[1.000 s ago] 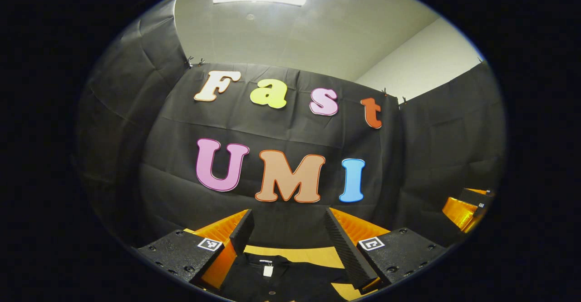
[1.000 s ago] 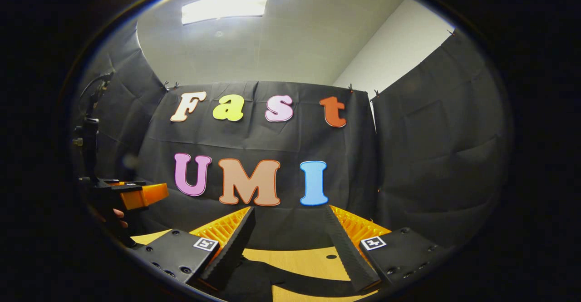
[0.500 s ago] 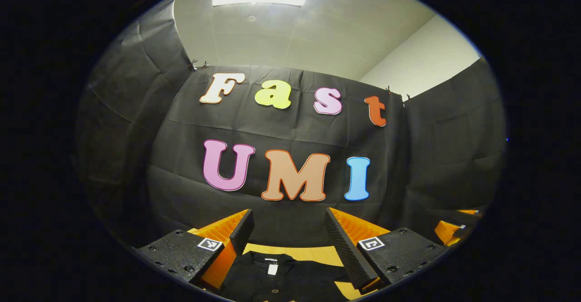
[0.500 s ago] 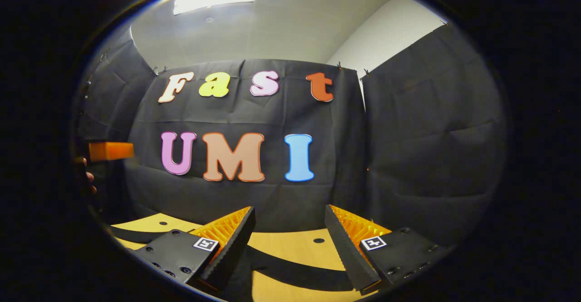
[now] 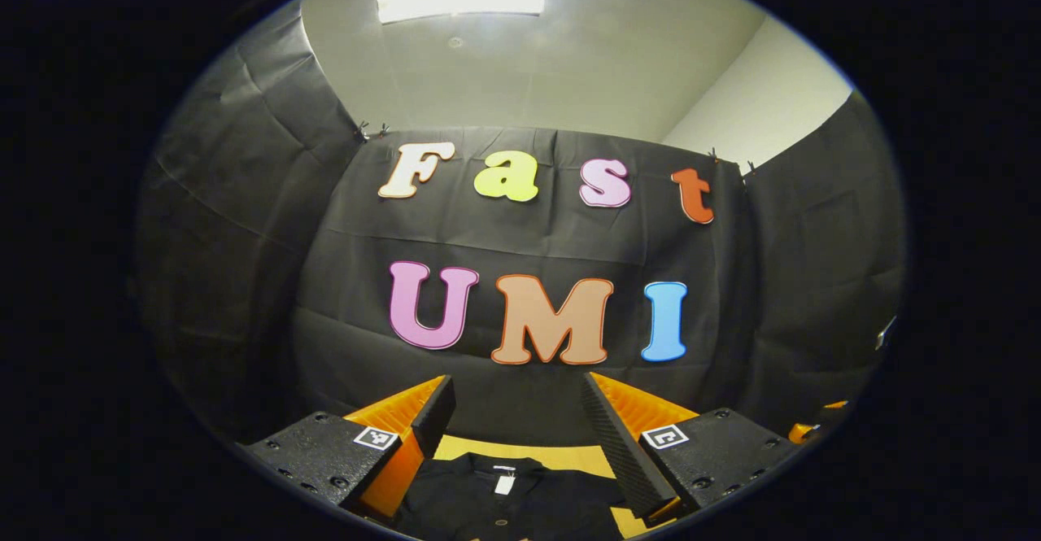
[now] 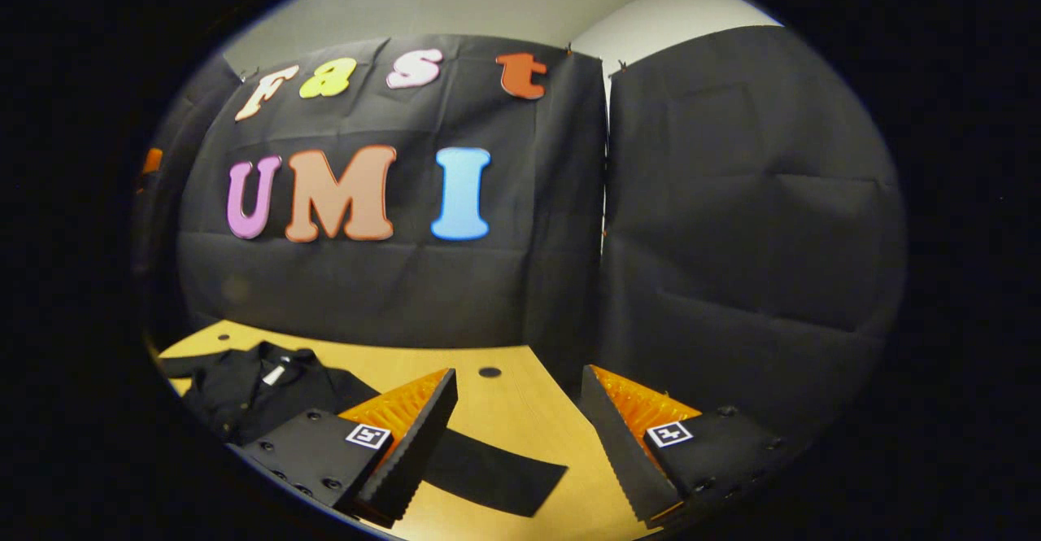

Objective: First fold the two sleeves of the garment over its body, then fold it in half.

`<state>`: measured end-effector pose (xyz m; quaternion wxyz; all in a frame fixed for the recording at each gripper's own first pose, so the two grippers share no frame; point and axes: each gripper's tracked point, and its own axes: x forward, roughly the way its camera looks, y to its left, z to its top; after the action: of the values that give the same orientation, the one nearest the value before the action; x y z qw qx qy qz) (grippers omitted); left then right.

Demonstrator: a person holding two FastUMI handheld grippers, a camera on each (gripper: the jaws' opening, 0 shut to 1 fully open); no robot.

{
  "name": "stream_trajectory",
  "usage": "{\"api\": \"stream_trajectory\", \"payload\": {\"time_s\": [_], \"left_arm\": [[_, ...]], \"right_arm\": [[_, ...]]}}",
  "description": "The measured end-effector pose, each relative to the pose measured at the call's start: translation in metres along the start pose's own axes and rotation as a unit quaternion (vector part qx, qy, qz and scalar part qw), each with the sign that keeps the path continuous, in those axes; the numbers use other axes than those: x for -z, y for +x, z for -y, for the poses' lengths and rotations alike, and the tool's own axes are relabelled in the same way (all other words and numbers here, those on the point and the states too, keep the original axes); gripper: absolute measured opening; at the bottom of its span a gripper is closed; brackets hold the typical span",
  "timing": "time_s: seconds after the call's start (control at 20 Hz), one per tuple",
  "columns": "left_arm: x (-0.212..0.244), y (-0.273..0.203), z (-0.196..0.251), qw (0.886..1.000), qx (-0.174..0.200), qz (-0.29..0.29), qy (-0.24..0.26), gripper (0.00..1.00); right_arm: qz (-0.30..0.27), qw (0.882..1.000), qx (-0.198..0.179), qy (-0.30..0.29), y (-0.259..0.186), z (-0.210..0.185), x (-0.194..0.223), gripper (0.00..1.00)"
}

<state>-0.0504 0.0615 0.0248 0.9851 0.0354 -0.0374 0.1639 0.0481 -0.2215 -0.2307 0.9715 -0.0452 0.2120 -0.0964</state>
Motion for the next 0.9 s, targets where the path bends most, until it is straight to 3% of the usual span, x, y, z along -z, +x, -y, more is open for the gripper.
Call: {"api": "stream_trajectory", "payload": {"time_s": [0.15,0.4,0.55,0.85,0.9], "left_arm": [[-0.003,-0.004,-0.001,1.0,-0.024,0.002,0.013,0.92],[0.001,-0.01,0.003,0.998,-0.057,-0.005,0.021,0.92],[0.005,-0.017,0.009,0.997,-0.069,-0.015,0.02,0.93],[-0.003,-0.034,0.004,0.995,-0.096,-0.003,0.028,0.92],[-0.003,-0.036,0.004,0.995,-0.099,-0.003,0.028,0.93]], "right_arm": [[-0.084,0.996,-0.017,-0.02,0.035,0.02,0.067,0.98],[-0.217,0.974,-0.062,-0.012,0.063,0.018,0.156,0.99],[-0.248,0.965,-0.084,-0.005,0.076,0.01,0.173,1.0],[-0.307,0.948,-0.085,-0.021,0.093,0.007,0.205,0.99],[-0.29,0.952,-0.093,-0.017,0.106,0.001,0.206,0.84]]}}
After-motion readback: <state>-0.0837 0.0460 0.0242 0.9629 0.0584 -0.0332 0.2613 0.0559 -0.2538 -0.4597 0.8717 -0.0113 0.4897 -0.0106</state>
